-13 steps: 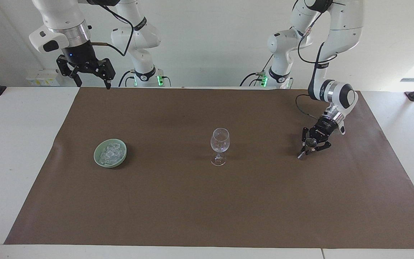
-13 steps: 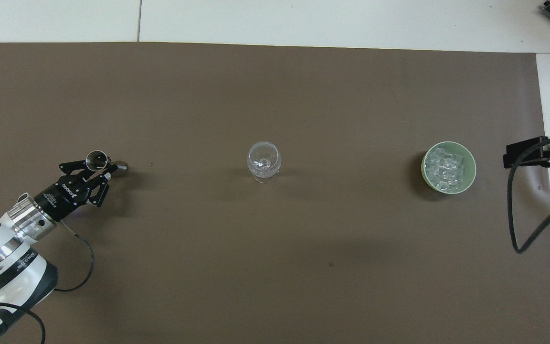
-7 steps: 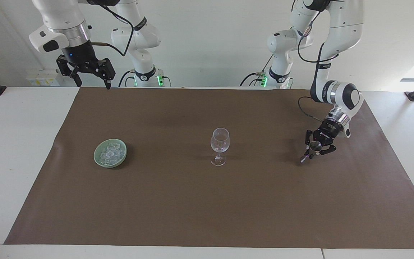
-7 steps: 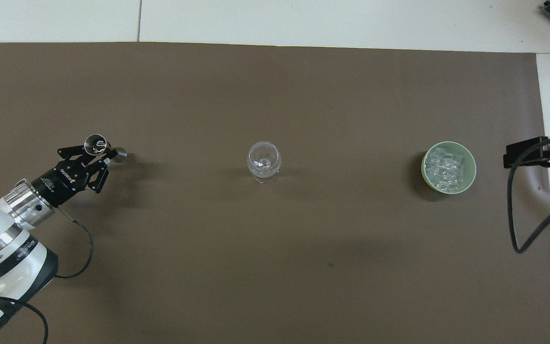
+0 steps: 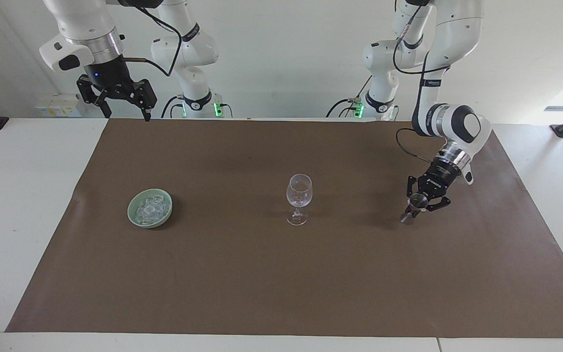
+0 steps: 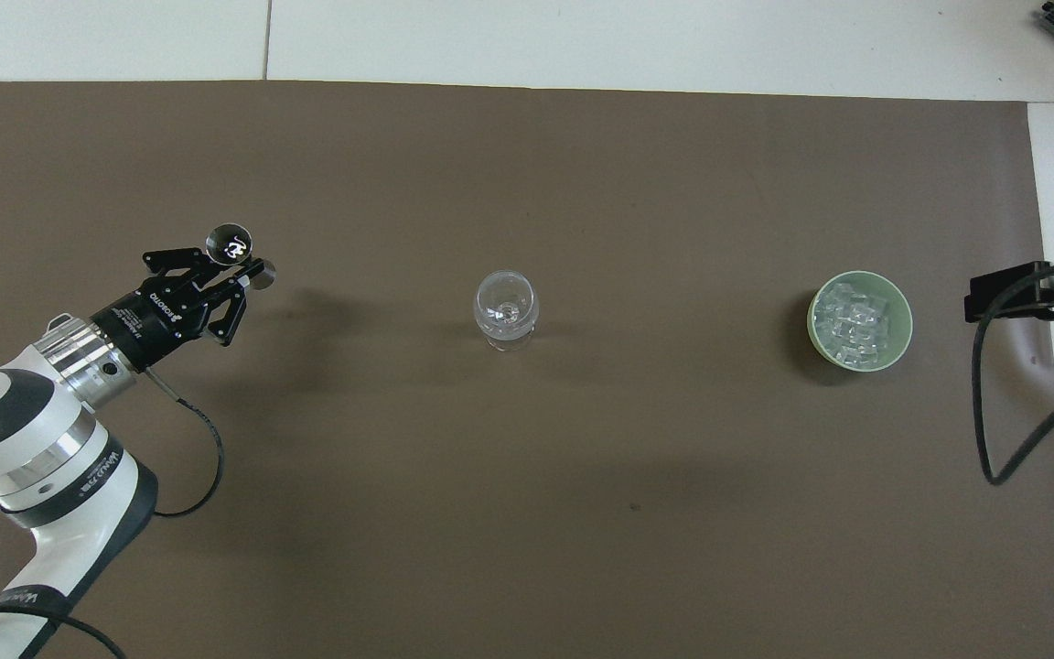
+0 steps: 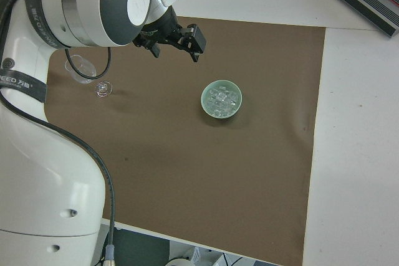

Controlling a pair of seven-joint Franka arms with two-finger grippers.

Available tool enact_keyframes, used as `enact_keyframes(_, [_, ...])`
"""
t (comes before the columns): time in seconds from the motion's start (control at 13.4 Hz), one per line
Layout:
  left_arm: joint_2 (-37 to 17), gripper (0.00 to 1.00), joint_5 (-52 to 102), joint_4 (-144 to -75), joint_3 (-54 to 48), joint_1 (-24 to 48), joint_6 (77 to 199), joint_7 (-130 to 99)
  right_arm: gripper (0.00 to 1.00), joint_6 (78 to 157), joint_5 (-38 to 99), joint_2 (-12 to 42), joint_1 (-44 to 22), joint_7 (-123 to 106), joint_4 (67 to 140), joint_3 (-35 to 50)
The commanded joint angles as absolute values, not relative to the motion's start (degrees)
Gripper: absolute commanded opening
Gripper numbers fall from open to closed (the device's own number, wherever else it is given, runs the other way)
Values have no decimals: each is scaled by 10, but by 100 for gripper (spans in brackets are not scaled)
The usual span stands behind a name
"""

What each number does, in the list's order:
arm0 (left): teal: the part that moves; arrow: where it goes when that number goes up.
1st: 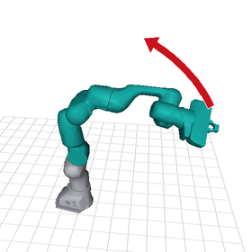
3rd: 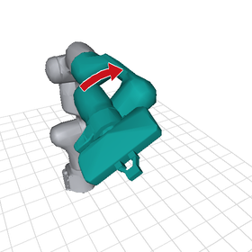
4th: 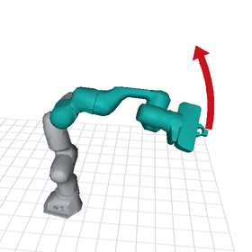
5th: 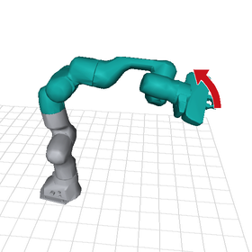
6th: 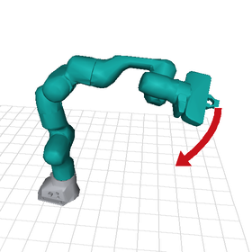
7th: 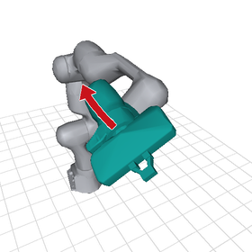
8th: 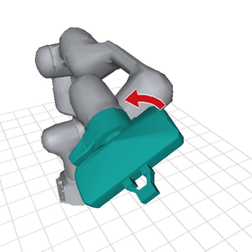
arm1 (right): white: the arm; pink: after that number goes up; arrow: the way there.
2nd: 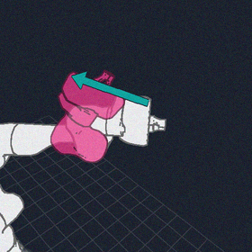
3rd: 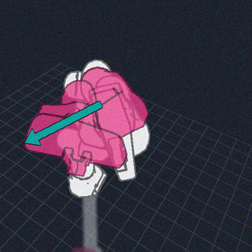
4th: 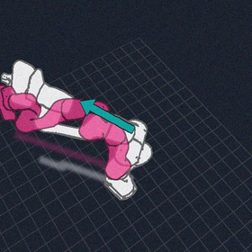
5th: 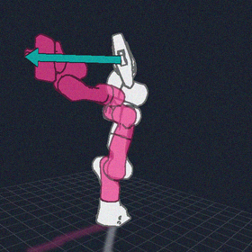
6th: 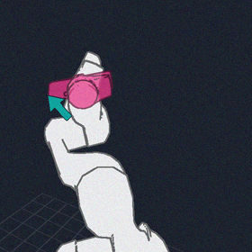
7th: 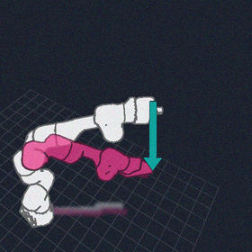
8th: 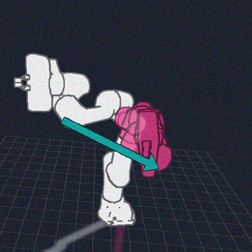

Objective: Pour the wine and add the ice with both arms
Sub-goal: 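Carry the jigger with the left gripper to the clear glass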

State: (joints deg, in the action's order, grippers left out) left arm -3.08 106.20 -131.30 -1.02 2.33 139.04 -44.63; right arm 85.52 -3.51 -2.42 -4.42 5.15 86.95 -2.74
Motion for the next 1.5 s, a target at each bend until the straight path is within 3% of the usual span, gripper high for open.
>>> enact_keyframes(0.0, [-5, 0, 1076, -1306, -10, 74, 1454, -485, 100, 853, -25, -34, -44, 43, 879, -31])
enact_keyframes(0.67, [9, 0, 1138, -1252, -135, 84, 1563, -492, 100, 853, -25, -33, -44, 43, 879, -31])
enact_keyframes(1.42, [-47, 0, 1121, -1175, -180, 142, 1672, -462, 100, 853, -25, -33, -44, 43, 879, -30])
